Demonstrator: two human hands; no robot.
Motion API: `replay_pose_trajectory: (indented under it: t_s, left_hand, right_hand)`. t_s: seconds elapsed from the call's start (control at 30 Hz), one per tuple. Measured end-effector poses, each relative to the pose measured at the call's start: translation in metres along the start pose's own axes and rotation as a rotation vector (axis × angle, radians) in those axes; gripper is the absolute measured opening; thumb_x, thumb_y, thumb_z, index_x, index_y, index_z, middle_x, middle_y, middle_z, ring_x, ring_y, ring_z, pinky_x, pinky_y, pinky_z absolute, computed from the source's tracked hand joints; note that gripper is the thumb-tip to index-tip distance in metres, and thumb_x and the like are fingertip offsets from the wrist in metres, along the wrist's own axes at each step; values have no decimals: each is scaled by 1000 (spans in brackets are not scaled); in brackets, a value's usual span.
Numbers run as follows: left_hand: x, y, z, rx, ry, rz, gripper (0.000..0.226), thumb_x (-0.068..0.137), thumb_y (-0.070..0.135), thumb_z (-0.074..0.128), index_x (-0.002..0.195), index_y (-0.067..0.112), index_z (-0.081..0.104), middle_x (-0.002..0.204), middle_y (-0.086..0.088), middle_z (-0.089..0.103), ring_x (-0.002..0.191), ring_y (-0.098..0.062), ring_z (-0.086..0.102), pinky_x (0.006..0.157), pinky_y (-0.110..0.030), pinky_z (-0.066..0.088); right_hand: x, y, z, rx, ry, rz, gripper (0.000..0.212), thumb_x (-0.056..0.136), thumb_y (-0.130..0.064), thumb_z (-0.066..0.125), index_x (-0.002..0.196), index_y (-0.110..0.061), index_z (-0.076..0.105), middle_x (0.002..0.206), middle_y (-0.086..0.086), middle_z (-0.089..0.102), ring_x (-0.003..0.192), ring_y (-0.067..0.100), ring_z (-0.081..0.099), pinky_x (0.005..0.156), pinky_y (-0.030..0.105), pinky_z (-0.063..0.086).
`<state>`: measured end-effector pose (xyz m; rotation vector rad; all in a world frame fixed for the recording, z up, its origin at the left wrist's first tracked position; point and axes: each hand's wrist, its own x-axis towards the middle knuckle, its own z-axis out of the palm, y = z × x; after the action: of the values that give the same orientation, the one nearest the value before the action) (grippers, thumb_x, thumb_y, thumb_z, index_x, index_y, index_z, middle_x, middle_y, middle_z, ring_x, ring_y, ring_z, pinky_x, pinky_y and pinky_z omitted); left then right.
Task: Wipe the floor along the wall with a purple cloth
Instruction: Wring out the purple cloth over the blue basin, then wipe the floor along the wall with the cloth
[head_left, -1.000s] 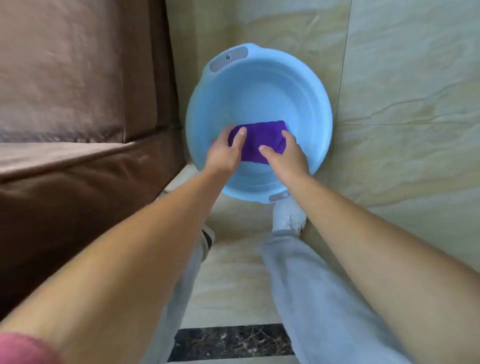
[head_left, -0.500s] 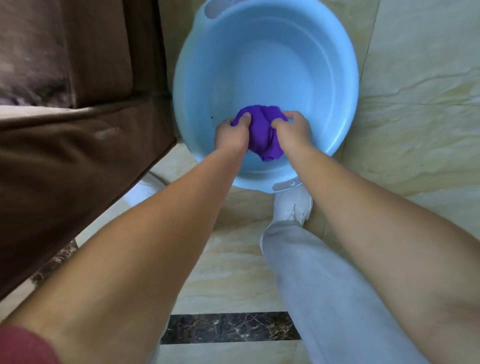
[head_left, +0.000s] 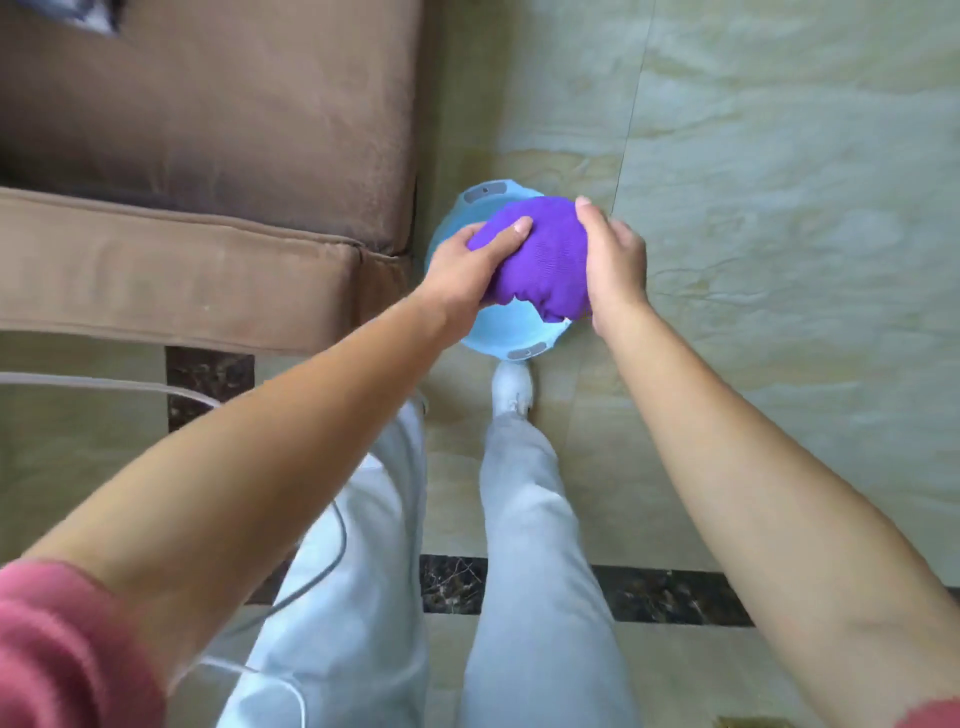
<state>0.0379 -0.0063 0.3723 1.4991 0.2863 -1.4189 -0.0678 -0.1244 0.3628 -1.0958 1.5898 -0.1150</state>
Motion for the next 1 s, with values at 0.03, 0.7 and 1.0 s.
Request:
replay_pose_trajectory:
  t_s: [0.03,0.7,1.0]
  left_hand:
    - [-18,16,-6,-12,4,37,45,80,39,81,111,11,68,93,-5,75,74,-18,69,65,-31,55]
    - [-255,55,-305,-579,554,596,25,90,13,74,114,11,66,104,-6,74,95,-20,71,91,-40,58]
    - [-319,-14,-492,-913,580,590,24,85,19,79,107,15,69,105,-5,78,93,-19,74,78,-34,60]
  right_hand:
    - [-20,-18,-2,27,-40,-28,46,62,-64,69,74,-20,62,80,7,71,80,27,71,81,49,57]
    - [-291,-122,245,-458,-996,-561,33,83,-4,76,113,-6,62,99,6,71,85,13,67,83,29,57]
    - [-430,-43,420,-273,-1098,-233,37,87,-21,73,120,-4,66,117,17,74,106,32,72,92,44,59]
